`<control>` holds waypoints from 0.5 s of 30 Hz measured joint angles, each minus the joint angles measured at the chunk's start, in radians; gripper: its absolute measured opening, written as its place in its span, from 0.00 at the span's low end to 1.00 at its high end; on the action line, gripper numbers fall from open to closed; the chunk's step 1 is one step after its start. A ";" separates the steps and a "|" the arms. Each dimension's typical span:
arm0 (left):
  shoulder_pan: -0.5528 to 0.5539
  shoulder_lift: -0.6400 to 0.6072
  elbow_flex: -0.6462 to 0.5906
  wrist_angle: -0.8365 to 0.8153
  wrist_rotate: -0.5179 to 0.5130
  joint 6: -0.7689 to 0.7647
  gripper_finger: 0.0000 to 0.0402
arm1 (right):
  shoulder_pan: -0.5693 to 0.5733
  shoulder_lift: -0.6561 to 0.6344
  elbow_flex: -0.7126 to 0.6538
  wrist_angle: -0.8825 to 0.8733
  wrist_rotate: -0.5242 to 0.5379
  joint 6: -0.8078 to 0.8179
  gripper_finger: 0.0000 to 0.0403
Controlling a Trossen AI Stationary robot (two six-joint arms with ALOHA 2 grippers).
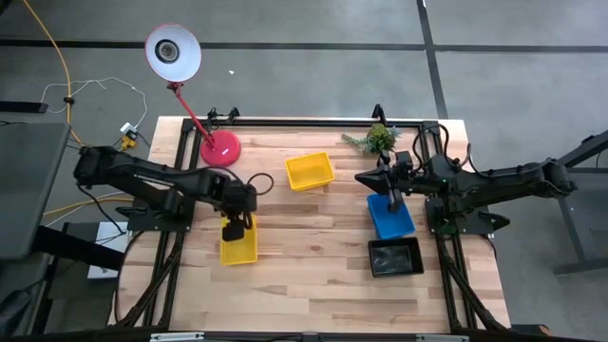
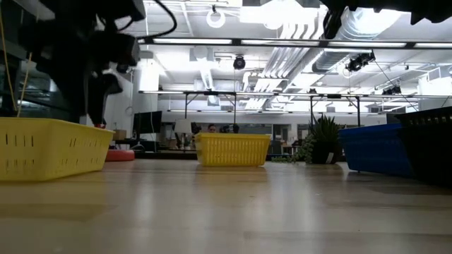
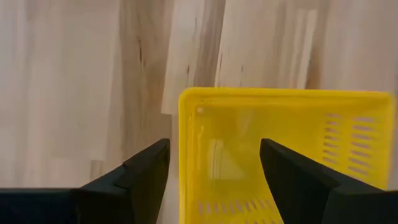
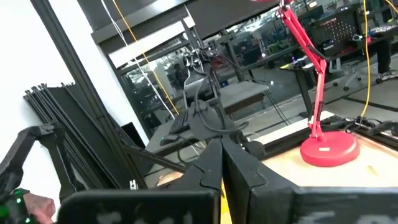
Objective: Stack baskets by color
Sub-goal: Stack the left yellow bin on the top stacked yellow bin
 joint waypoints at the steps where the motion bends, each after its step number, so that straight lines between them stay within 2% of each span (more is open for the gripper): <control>1: 0.000 0.005 -0.020 0.027 -0.003 -0.004 0.59 | 0.000 0.000 0.000 -0.005 0.000 0.000 0.00; 10: -0.007 0.010 -0.141 0.098 -0.133 -0.035 0.54 | 0.000 0.000 0.000 -0.025 0.000 0.000 0.00; 13: -0.007 0.010 -0.162 0.148 -0.129 -0.034 0.48 | 0.000 0.000 0.000 -0.025 0.000 0.000 0.00; 15: -0.007 0.009 -0.172 0.167 -0.111 -0.030 0.40 | 0.000 0.000 0.000 -0.027 0.000 0.000 0.00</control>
